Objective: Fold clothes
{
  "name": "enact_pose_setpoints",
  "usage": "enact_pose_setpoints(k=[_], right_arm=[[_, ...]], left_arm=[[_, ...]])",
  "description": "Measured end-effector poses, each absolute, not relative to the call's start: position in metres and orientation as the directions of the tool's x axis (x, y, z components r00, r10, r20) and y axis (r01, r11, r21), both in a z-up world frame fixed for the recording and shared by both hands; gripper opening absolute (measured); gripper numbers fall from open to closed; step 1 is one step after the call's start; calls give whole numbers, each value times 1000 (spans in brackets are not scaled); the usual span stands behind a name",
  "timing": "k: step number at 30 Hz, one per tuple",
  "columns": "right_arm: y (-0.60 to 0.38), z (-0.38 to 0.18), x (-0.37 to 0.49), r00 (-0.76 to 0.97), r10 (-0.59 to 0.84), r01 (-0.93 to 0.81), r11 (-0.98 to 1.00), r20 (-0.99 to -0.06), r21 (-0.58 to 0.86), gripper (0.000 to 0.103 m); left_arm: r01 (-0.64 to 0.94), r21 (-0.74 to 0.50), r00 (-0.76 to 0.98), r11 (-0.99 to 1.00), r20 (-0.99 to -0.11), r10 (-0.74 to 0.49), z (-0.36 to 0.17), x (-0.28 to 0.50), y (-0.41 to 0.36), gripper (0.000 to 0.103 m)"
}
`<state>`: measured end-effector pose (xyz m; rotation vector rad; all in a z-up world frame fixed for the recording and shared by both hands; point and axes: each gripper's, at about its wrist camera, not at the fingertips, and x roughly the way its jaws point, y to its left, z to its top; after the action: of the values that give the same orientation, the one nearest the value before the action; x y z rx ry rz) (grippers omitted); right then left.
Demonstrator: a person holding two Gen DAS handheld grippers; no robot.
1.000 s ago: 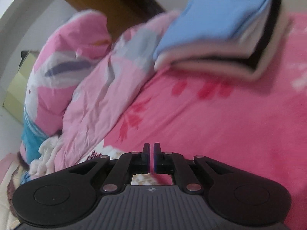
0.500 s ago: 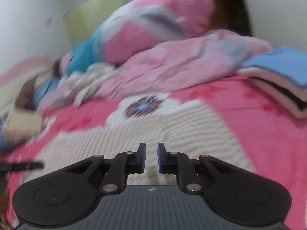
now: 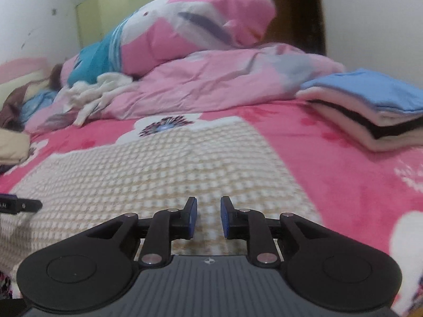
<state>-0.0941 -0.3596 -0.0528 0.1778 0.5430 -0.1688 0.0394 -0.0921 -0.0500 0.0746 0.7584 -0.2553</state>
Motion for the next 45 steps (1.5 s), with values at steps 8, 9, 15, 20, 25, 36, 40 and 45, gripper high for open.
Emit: enact_pose_setpoints(k=[8, 9, 15, 20, 25, 36, 40, 45], right_arm=[[-325, -45, -102, 854, -107, 147, 988, -509, 40, 45], [-319, -45, -101, 855, -98, 134, 990, -510, 34, 53], [-293, -42, -85, 848, -64, 94, 995, -526, 30, 72], [-274, -40, -63, 832, -69, 78, 997, -550, -7, 87], [-258, -40, -42, 829, -74, 70, 997, -554, -30, 100], [-239, -68, -25, 789, -137, 92, 990, -599, -105, 103], [-238, -67, -29, 788, -142, 106, 990, -599, -95, 103], [-238, -66, -29, 781, -149, 120, 989, -607, -87, 103]], left_arm=[[242, -5, 699, 970, -693, -178, -51, 38, -97, 103], [242, -4, 698, 970, -694, -177, -51, 38, -97, 103], [237, 3, 695, 972, -699, -167, -51, 39, -99, 103], [234, 7, 696, 972, -700, -162, -51, 39, -100, 103], [231, 8, 696, 973, -700, -159, -51, 39, -100, 103], [228, -11, 693, 974, -701, -170, -52, 39, -98, 103], [228, -26, 693, 973, -698, -181, -53, 40, -96, 103], [232, -38, 696, 972, -692, -193, -53, 39, -93, 103]])
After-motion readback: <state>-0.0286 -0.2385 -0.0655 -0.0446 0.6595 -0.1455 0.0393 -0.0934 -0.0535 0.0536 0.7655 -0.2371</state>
